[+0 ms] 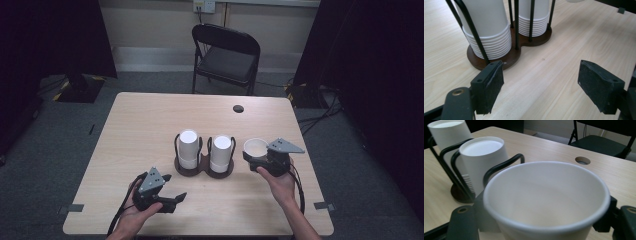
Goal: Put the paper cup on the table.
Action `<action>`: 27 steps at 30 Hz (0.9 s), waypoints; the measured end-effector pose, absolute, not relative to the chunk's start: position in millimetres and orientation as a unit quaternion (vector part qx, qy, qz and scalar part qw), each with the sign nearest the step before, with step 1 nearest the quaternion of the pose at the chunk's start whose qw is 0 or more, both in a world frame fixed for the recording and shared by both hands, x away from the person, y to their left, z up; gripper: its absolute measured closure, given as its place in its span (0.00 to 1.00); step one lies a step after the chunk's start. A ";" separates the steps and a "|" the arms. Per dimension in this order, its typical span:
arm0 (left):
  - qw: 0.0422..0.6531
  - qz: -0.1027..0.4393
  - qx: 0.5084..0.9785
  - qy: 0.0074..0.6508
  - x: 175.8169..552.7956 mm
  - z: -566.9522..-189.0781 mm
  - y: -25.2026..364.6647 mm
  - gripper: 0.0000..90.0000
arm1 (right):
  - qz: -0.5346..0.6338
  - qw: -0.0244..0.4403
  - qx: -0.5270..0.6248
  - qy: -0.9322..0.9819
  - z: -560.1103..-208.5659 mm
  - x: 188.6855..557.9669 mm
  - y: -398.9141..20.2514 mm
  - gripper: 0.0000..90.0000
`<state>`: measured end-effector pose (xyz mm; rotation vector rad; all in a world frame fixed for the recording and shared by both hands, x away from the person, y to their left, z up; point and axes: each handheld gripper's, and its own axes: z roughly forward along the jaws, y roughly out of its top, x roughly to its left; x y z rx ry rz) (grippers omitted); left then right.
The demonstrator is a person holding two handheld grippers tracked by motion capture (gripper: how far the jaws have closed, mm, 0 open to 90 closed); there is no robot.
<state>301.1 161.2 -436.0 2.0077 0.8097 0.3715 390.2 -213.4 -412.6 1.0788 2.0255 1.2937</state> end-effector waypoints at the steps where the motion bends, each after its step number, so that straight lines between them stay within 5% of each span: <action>1: 0.454 0.151 0.813 0.331 301.0 -435.9 160.9 0.23 | 0.473 0.253 0.398 0.744 -412.4 393.7 -213.2 0.27; 27: 0.456 0.144 0.820 0.315 302.2 -437.5 150.9 0.25 | 0.471 0.258 0.470 0.701 -452.0 459.8 -220.8 0.27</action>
